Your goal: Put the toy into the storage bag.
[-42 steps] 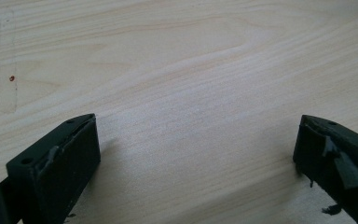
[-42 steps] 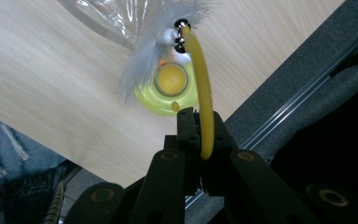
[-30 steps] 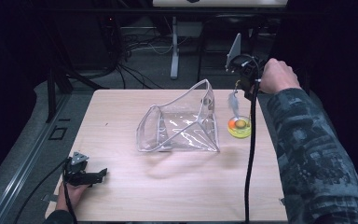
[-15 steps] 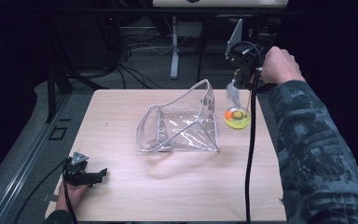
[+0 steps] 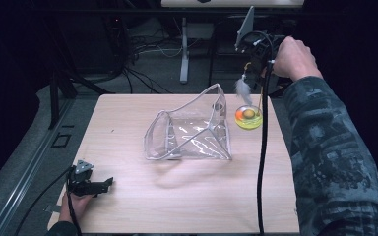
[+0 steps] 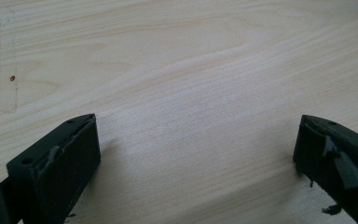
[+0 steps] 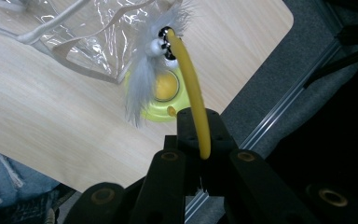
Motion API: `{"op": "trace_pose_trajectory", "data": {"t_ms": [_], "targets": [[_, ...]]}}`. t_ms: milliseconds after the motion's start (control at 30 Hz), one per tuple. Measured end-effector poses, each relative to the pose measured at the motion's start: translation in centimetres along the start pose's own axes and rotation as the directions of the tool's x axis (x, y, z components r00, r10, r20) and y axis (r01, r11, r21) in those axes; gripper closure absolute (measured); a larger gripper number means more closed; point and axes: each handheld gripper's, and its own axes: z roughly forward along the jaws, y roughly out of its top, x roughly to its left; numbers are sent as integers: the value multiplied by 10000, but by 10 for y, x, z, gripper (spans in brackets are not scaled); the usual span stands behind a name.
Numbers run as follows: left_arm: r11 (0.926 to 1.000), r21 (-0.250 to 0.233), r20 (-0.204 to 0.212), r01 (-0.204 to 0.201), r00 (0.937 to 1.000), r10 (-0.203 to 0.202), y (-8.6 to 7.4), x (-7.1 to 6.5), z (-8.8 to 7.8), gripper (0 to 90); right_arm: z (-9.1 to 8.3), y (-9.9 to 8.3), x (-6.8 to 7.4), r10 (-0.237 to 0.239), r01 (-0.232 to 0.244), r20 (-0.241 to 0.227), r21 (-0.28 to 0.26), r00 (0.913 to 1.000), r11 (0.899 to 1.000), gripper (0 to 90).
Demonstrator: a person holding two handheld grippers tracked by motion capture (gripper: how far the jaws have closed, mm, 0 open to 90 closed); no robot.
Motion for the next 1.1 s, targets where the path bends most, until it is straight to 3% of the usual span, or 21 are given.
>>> {"op": "trace_pose_trajectory", "data": {"t_ms": [833,1100], "targets": [[10000,13,1,-5,10000,5,0,0,0,7,-54,12,11,-131,178,615,-765,9980,9969,879],[10000,20,6,-15,10000,15,0,0,0,7,-69,20,20,-430,506,774,-990,9961,9938,878]]}}
